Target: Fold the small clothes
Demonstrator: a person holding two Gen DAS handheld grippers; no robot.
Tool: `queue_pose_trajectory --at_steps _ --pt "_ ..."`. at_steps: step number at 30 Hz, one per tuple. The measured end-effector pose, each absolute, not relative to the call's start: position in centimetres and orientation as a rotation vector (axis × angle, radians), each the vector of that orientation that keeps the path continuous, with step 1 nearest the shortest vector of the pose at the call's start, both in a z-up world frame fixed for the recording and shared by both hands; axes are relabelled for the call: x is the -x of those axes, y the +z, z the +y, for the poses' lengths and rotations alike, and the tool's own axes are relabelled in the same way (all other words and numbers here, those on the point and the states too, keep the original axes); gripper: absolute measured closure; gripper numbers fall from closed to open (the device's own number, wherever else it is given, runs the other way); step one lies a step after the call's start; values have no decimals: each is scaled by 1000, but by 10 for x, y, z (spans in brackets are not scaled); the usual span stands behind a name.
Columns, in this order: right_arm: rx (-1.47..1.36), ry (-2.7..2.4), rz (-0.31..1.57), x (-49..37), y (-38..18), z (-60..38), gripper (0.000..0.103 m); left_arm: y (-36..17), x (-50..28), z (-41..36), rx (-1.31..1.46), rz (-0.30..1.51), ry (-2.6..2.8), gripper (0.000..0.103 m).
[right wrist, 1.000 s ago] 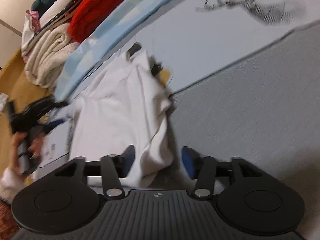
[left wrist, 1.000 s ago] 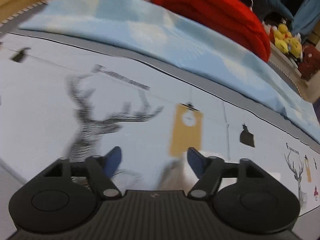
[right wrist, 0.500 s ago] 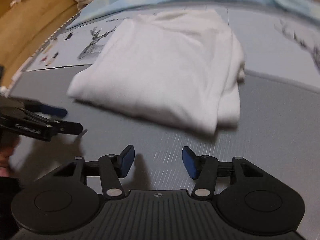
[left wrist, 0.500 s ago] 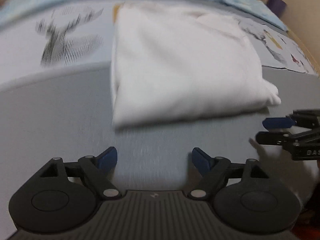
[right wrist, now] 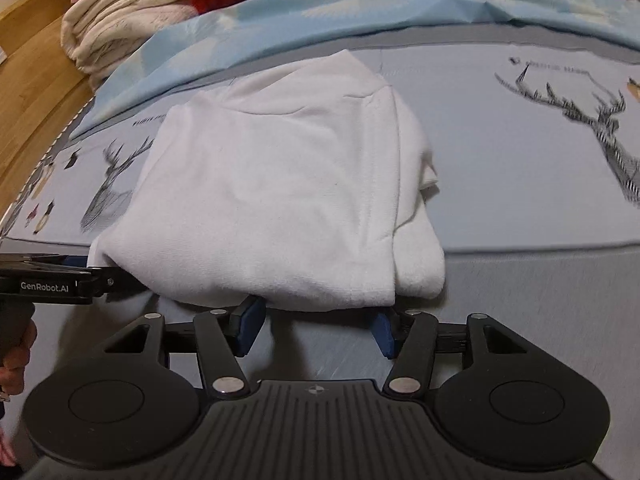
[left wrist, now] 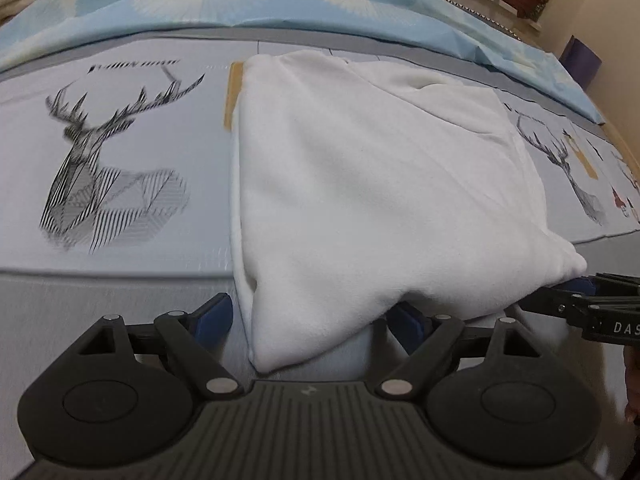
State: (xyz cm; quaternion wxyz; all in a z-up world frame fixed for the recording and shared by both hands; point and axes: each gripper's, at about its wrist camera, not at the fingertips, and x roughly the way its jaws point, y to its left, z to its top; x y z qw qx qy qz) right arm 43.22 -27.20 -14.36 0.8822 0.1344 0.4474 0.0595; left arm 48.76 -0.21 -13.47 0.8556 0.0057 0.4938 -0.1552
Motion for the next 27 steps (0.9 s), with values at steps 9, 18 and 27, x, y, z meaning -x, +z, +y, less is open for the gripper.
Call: queue_pose_trajectory --at_steps 9,18,27 --pt "-197 102 857 -458 -151 -266 36 -140 -524 -6 16 1008 -262 8" --pt "-120 -18 921 -417 -141 -289 35 -137 -487 36 -98 1048 -128 8" --pt "-361 -54 686 -295 -64 -289 19 -50 -352 44 47 844 -147 0"
